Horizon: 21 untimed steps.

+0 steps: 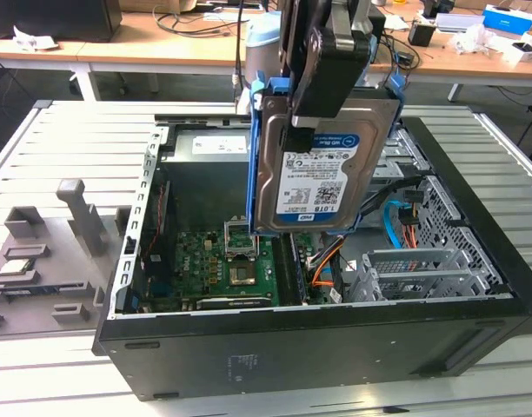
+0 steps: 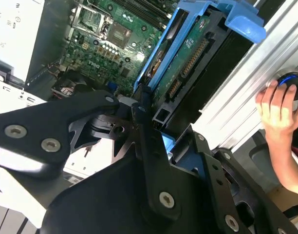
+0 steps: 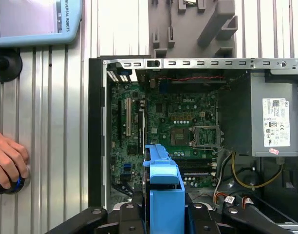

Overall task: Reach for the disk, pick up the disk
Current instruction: 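Pick up the disk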

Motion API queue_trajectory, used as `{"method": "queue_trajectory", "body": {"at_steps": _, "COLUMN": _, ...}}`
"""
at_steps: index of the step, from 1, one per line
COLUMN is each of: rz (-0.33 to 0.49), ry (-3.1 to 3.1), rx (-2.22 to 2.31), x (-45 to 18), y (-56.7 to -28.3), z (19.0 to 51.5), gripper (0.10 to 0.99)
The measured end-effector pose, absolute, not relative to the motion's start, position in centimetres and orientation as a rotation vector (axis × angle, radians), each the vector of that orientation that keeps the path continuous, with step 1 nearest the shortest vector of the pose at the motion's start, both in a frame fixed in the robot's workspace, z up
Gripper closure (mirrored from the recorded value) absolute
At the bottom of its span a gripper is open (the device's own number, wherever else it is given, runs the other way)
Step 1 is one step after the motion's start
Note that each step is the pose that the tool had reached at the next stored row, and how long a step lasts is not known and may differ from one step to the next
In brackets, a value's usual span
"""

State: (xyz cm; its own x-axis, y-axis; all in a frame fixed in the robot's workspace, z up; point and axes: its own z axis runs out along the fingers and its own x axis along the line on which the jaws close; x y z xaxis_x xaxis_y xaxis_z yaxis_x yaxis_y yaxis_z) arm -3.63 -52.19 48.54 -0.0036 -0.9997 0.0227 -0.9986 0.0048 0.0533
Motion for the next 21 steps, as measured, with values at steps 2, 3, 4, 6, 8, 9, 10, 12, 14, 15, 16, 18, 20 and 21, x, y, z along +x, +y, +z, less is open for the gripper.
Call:
{"method": "queue_trajectory", "body": {"at_steps": 2, "rz": -0.034, "ry": -2.188, "rx": 2.179, "x": -3.6, "y": -52.5, "z": 48.5, "gripper": 0.722}}
{"method": "queue_trajectory", "body": {"at_steps": 3, "rz": -0.034, "ry": -2.188, "rx": 2.179, "x": -3.6, "y": -52.7, "z": 48.5, "gripper": 0.722}}
{"method": "queue_trajectory", "body": {"at_steps": 4, "rz": -0.034, "ry": -2.188, "rx": 2.179, "x": -3.6, "y": -52.9, "z": 48.5, "gripper": 0.722}}
{"method": "queue_trajectory", "body": {"at_steps": 6, "rz": -0.034, "ry": -2.188, "rx": 2.179, "x": -3.6, "y": -53.2, "z": 48.5, "gripper": 0.722}}
{"method": "queue_trajectory", "body": {"at_steps": 8, "rz": -0.034, "ry": -2.188, "rx": 2.179, "x": -3.6, "y": -53.6, "z": 48.5, "gripper": 0.722}}
{"method": "queue_trajectory", "body": {"at_steps": 9, "rz": -0.034, "ry": -2.188, "rx": 2.179, "x": -3.6, "y": -53.8, "z": 48.5, "gripper": 0.722}}
{"method": "queue_trajectory", "body": {"at_steps": 10, "rz": -0.034, "ry": -2.188, "rx": 2.179, "x": -3.6, "y": -53.9, "z": 48.5, "gripper": 0.722}}
{"method": "queue_trajectory", "body": {"at_steps": 12, "rz": -0.034, "ry": -2.188, "rx": 2.179, "x": -3.6, "y": -54.4, "z": 48.5, "gripper": 0.722}}
{"method": "queue_trajectory", "body": {"at_steps": 14, "rz": -0.034, "ry": -2.188, "rx": 2.179, "x": -3.6, "y": -54.8, "z": 48.5, "gripper": 0.722}}
{"method": "queue_trajectory", "body": {"at_steps": 15, "rz": -0.034, "ry": -2.188, "rx": 2.179, "x": -3.6, "y": -55.0, "z": 48.5, "gripper": 0.722}}
{"method": "queue_trajectory", "body": {"at_steps": 16, "rz": -0.034, "ry": -2.188, "rx": 2.179, "x": -3.6, "y": -55.3, "z": 48.5, "gripper": 0.722}}
{"method": "queue_trajectory", "body": {"at_steps": 18, "rz": -0.034, "ry": -2.188, "rx": 2.179, "x": -3.6, "y": -56.0, "z": 48.5, "gripper": 0.722}}
{"method": "queue_trajectory", "body": {"at_steps": 20, "rz": -0.034, "ry": -2.188, "rx": 2.179, "x": -3.6, "y": -56.5, "z": 48.5, "gripper": 0.722}}
{"method": "queue_trajectory", "body": {"at_steps": 21, "rz": -0.034, "ry": -2.188, "rx": 2.179, "x": -3.6, "y": -56.7, "z": 48.5, "gripper": 0.722}}
